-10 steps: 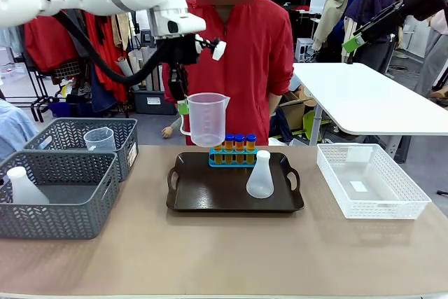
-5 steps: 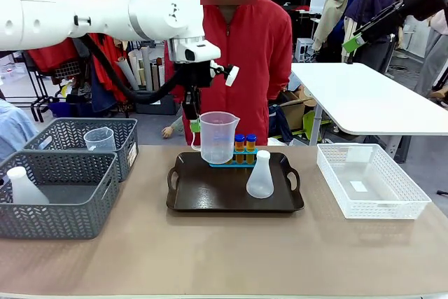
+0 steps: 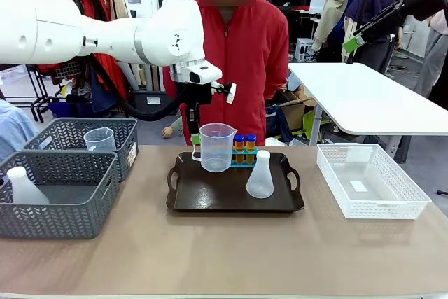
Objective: Prepare the laboratory tools.
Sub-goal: Pick up one Large Measuring Cup and place it on the Handle tray.
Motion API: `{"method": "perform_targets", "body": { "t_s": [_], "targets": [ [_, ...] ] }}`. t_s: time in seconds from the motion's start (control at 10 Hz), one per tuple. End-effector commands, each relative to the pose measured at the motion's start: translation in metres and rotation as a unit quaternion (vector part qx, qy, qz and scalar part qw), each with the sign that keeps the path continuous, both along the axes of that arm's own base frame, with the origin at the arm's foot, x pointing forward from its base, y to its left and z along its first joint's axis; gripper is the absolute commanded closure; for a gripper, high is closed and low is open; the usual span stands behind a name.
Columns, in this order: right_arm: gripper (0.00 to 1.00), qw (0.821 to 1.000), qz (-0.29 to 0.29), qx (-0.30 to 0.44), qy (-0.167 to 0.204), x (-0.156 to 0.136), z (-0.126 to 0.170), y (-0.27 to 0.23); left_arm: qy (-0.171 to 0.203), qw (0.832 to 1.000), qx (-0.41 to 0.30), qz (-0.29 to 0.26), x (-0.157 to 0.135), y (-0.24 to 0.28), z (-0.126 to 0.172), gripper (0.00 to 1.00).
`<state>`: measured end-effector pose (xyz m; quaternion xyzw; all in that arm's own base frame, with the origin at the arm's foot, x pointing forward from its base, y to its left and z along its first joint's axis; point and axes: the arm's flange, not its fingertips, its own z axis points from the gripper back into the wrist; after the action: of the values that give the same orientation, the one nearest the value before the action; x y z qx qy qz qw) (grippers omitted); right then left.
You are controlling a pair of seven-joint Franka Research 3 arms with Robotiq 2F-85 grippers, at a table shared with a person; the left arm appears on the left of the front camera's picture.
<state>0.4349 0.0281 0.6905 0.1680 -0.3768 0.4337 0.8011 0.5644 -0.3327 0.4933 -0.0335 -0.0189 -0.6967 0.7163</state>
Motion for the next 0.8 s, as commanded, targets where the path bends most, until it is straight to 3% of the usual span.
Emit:
{"method": "perform_targets", "body": {
  "t_s": [0.0, 0.3, 0.7],
  "targets": [
    [0.00, 1.000, 0.002, 0.003, -0.003, 0.000, 0.001, 0.000, -0.001, 1.000, 0.000, -0.016, -0.002, -0.003, 0.002, 1.00],
    [0.00, 1.000, 0.002, 0.003, -0.003, 0.000, 0.001, 0.000, 0.000, 1.000, -0.001, -0.003, -0.001, -0.003, 0.000, 1.00],
    [0.00, 1.000, 0.002, 0.003, -0.003, 0.000, 0.001, 0.000, -0.030, 0.999, -0.003, 0.028, 0.011, -0.011, -0.034, 1.00]
  ]
}}
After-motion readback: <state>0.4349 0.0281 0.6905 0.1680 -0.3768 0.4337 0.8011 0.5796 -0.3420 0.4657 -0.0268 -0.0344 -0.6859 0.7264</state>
